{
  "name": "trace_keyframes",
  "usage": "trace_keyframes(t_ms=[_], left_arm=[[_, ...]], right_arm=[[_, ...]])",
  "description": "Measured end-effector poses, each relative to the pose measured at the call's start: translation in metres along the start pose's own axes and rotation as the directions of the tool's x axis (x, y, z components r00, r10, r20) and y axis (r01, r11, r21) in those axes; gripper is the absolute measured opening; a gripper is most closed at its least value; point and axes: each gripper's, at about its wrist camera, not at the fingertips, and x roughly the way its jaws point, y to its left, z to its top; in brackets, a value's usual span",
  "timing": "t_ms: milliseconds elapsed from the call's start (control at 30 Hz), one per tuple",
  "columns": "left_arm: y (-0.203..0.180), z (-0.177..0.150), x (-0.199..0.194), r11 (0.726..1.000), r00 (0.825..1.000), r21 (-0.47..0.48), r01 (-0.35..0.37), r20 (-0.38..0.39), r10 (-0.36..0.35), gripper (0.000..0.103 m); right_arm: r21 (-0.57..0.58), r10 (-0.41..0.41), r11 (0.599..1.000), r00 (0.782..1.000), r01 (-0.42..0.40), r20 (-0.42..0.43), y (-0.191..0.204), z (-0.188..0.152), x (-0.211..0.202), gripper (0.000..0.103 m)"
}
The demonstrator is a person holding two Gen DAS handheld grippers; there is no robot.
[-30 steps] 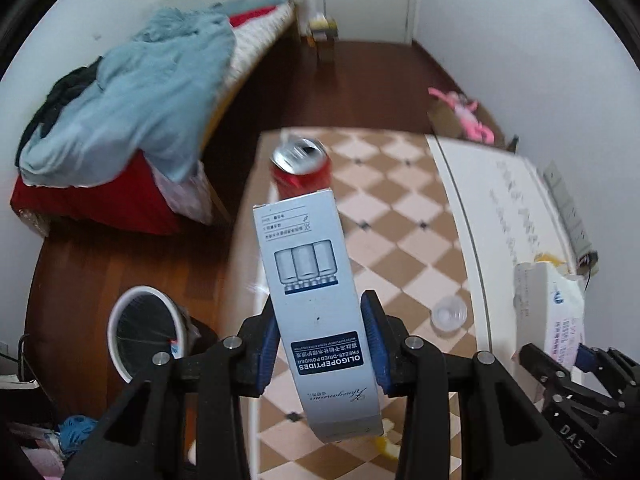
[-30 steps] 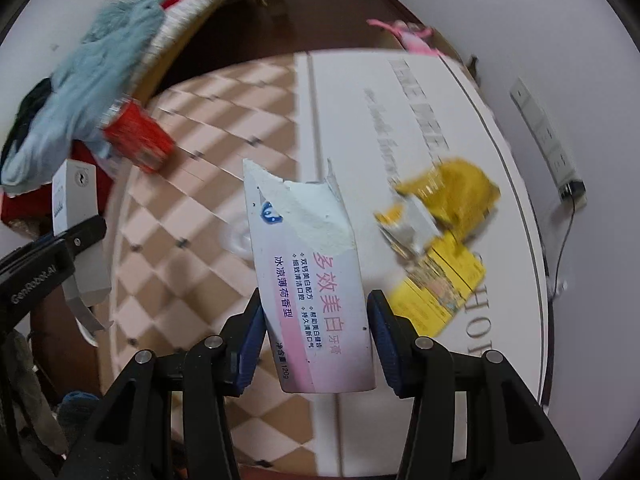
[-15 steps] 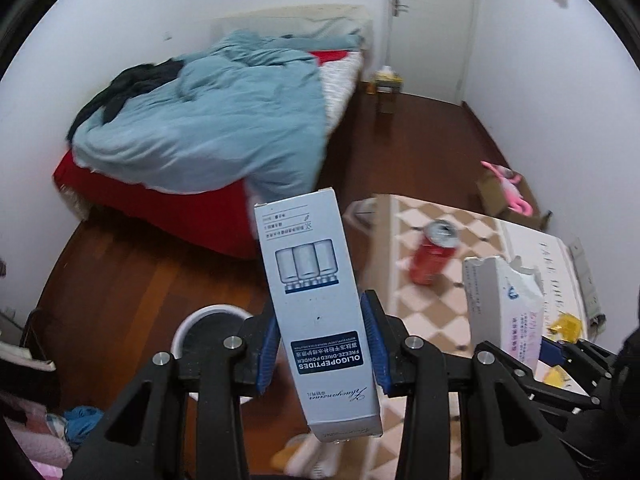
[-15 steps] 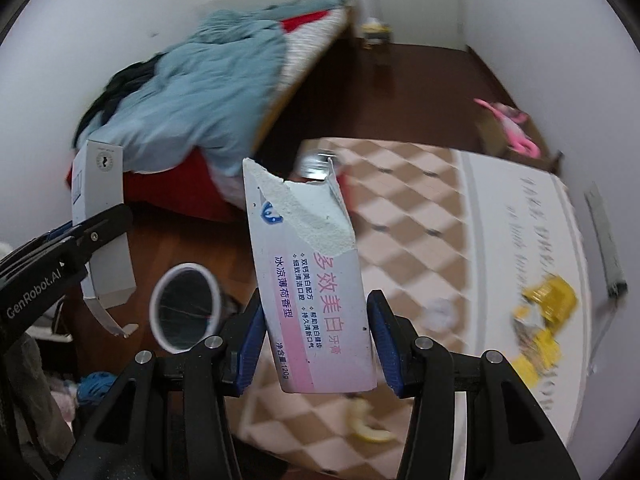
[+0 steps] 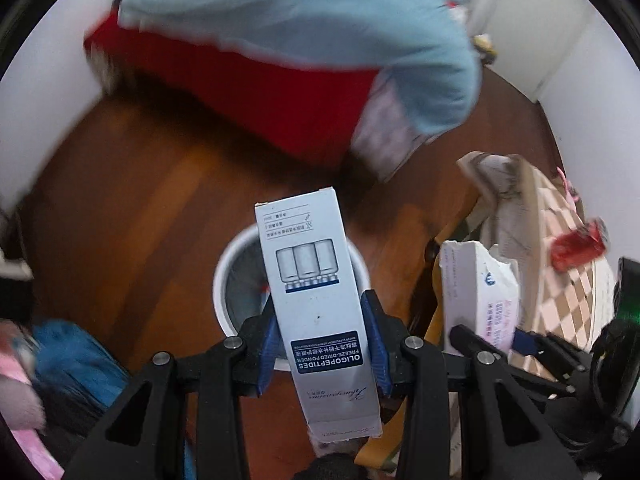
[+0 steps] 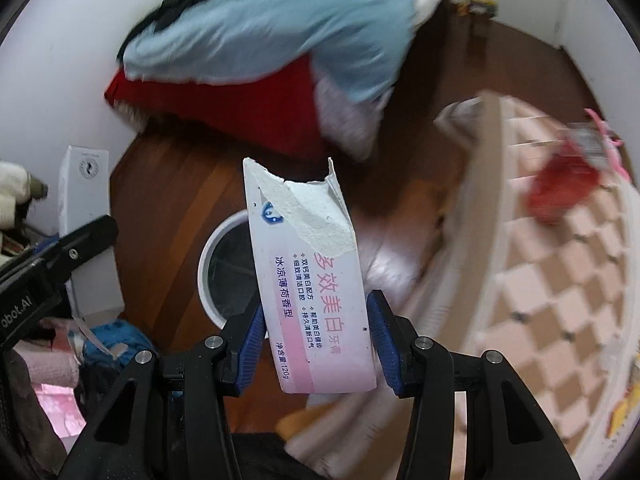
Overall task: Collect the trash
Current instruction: 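Carry both boxes over the white bin and open both tools to drop them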
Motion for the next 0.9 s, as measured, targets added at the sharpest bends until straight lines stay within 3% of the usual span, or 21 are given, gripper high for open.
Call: trace_keyframes(t_ms=[100,233,400,467,500,600,833,900], left_arm=[[0.032,0.004,0.048,0.995,0.995,-0.086,0.048,-0.086,-0.055,0.035],[0.061,0.01,0.106,0.978,0.975,-0.19,0.089,-0.182,-0.124,0.035],[0.084,0.014,0.151,0.956,0.953,-0.266,0.122,-0.237,-0.187,0.036],[0.088,0.013,0.16,0.953,0.952,-0.285,0.105,-0.249,-0.179,0.036],[0.087,0.013,0.161,0.954,0.952,-0.282,0.099,-0.252,-0.174,0.038],[0.095,0.013,0.163,0.957,0.961,-0.281,0.072,-0.238,-0.142,0.085],[0.11,0.004,0.156,0.958,0.974,-0.288,-0.002,-0.216,-0.063,0.092],[0.114,0.001,0.147,0.96,0.98,-0.279,-0.024,-0.197,-0.033,0.092]], right_arm=[[-0.021,0.006,1.0,0.998,-0.007,-0.06,0.024,0.005,0.05,0.052],[-0.044,-0.002,0.999,0.99,-0.004,-0.142,0.044,0.01,0.119,0.052],[-0.047,-0.01,0.999,0.978,0.0,-0.21,0.055,0.016,0.182,0.052],[-0.044,-0.008,0.999,0.974,-0.002,-0.226,0.055,0.017,0.198,0.052],[-0.038,-0.005,0.999,0.972,-0.004,-0.234,0.055,0.019,0.207,0.052],[-0.02,0.003,1.0,0.968,-0.008,-0.253,0.052,0.024,0.229,0.053],[-0.019,0.017,1.0,0.964,-0.023,-0.264,0.055,0.028,0.248,0.057],[-0.025,0.015,0.999,0.962,-0.023,-0.274,0.06,0.028,0.248,0.074]])
